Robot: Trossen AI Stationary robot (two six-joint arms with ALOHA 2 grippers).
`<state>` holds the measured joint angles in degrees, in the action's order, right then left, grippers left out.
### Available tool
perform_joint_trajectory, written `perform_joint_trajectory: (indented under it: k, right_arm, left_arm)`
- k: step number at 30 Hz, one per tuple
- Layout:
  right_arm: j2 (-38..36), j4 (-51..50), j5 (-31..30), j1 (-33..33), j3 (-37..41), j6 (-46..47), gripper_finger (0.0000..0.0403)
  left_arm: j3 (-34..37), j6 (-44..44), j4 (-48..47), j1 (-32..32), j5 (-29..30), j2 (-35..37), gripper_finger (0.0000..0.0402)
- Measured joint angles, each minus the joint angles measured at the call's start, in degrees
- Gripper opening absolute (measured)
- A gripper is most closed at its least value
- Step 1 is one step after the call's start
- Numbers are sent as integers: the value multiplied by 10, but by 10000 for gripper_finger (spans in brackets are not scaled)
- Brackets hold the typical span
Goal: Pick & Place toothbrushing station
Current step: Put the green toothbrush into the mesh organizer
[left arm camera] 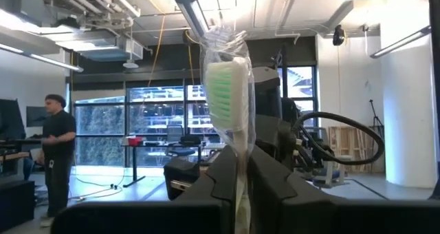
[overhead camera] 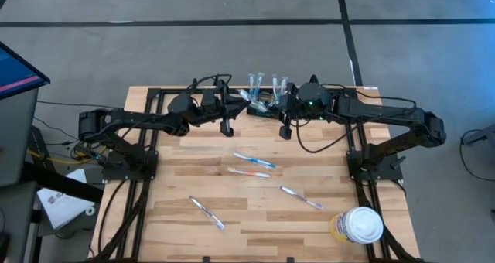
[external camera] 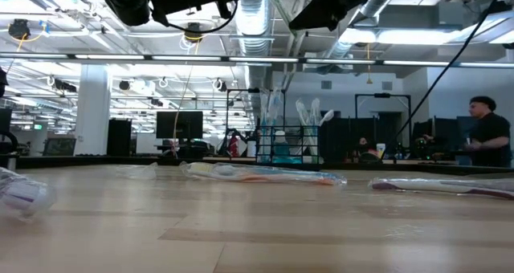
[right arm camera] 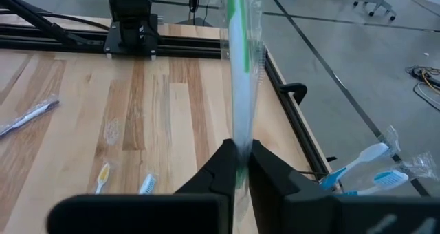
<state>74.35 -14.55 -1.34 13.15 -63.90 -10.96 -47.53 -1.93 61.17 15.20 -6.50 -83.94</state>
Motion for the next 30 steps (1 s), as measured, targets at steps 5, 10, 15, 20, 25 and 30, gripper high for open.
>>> perform_joint_trajectory:
  k: [5,10,15,20,25,30]
  right_arm:
    - [0,-1,0,0,0,0,50]
    - [0,-4,0,1,0,-1,61]
    - [0,-13,0,10,0,-2,69]
    - [0,-19,0,20,1,-1,85]
    - [0,-19,-1,21,1,0,103]
    - [0,-17,-1,21,1,0,111]
  left_arm:
    - [0,1,0,4,0,0,6]
    - [0,-5,-2,19,-22,0,4]
    - [0,-16,-29,40,-35,0,4]
    - [0,-18,-53,60,-55,0,4]
    - [0,-15,-90,78,-56,0,4]
    - [0,-11,-119,98,-56,-1,4]
